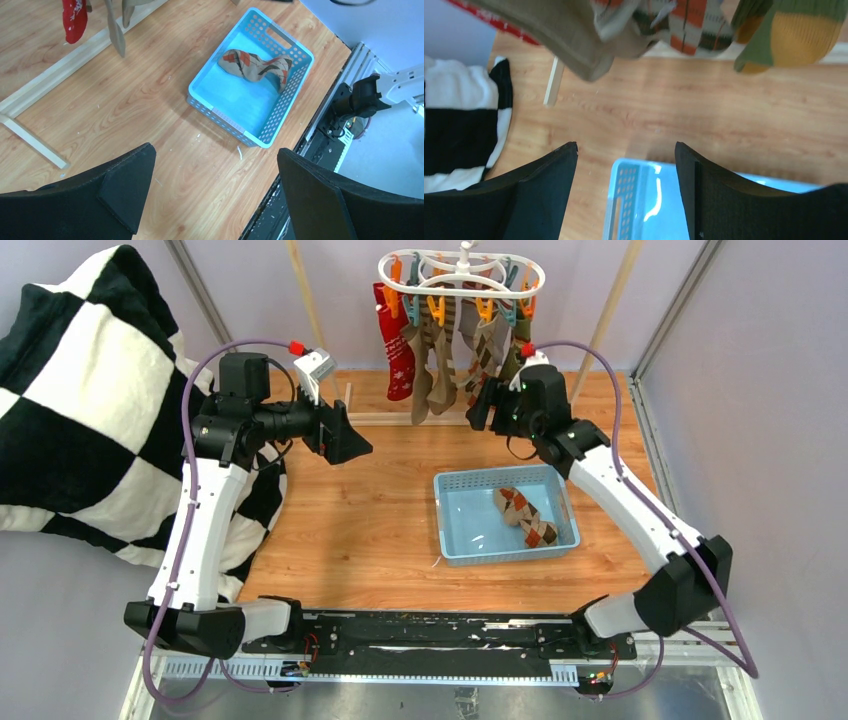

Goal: Remove the socks clipped to the hanger
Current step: Adjust the bin at the center of the board, then remove the sock from the hanger.

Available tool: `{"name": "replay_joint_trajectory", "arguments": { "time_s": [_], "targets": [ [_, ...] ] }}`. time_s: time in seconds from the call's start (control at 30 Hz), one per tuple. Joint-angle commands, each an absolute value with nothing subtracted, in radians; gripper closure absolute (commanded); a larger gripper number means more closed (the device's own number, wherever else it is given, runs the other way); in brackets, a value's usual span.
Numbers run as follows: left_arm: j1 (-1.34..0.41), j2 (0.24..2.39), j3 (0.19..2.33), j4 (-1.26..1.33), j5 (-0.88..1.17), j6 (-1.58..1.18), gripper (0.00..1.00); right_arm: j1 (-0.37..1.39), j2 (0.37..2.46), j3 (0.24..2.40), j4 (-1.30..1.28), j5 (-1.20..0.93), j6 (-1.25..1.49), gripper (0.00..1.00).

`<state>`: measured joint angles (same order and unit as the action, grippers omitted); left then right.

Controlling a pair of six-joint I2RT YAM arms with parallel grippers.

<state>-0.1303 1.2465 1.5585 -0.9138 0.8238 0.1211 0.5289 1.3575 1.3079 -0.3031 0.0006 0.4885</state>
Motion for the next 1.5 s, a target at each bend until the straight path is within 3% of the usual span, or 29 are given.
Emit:
{"name": "replay_joint_trajectory", "arguments": {
  "time_s": [0.0, 0.33, 0.5, 0.63, 0.8, 0.93, 1.13, 1.47],
  "targets": [
    [-0.121, 1.243, 1.573, -0.921, 0.858, 0.128, 0.0, 0.48, 1.459, 1.407, -0.246, -0.088, 0.373, 0.24],
    [-0.121, 1.24, 1.561, -0.92, 0.864, 0.127, 0.0, 0.48, 1.525, 1.357, 0.178, 0.054, 0.288, 0.22],
    [-0.121, 1.231, 1.556, -0.92, 0.863, 0.127, 0.0, 0.48, 1.586, 1.409, 0.206, 0.183, 0.3, 0.25],
    [-0.121, 1.224, 1.545, -0.922, 0.861, 0.129, 0.0, 0.48, 1.637, 1.475, 0.16, 0.177, 0.309, 0.37],
    [-0.121, 1.216, 1.536, -0.921, 0.868, 0.129, 0.0, 0.494, 1.6, 1.44, 0.155, 0.123, 0.298, 0.7],
    [-0.121, 1.225, 1.539, -0.92, 0.885, 0.121, 0.0, 0.514, 1.512, 1.345, 0.191, 0.056, 0.28, 0.86],
    [-0.121, 1.237, 1.554, -0.92, 0.909, 0.103, 0.0, 0.523, 1.396, 1.282, 0.177, -0.098, 0.286, 1.0],
    [-0.187, 1.309, 1.622, -0.92, 0.927, 0.09, 0.0, 0.522, 1.323, 1.269, 0.197, -0.501, 0.445, 1.0]
  ]
}}
